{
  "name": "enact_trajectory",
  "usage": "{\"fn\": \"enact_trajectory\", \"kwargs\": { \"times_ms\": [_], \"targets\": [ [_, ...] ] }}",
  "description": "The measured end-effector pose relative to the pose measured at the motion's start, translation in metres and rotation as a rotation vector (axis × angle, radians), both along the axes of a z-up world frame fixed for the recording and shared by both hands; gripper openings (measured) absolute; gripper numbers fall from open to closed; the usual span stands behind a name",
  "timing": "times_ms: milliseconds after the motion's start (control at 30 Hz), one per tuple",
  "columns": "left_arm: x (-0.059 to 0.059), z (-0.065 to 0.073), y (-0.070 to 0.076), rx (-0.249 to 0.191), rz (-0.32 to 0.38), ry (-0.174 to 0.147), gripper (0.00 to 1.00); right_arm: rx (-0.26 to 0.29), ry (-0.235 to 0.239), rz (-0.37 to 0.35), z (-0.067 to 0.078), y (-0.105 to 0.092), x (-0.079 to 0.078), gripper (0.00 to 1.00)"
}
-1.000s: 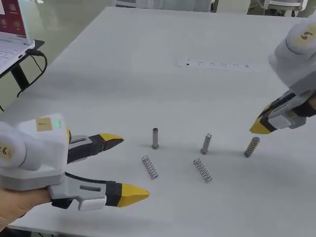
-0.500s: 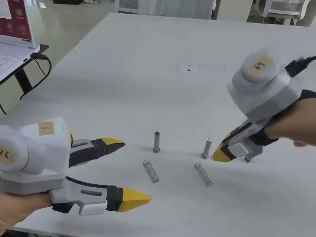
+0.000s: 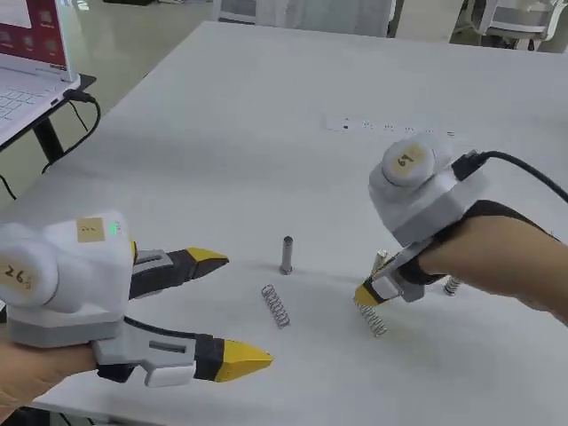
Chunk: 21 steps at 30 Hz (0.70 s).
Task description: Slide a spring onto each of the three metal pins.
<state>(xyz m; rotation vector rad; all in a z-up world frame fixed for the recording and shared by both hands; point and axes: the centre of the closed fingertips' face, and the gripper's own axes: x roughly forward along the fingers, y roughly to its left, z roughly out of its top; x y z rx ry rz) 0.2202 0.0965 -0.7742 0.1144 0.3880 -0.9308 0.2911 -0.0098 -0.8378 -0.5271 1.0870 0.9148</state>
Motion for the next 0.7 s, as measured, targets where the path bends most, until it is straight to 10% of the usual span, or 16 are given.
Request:
{"fn": "enact_trajectory", "kwargs": {
  "times_ms": [700],
  "targets": [
    [0.0,0.0,0.0,-0.008,0.003,-0.001,0.7,-0.064,0.015,-0.022,-0.021,0.0,0.011,0.09]
  ]
}}
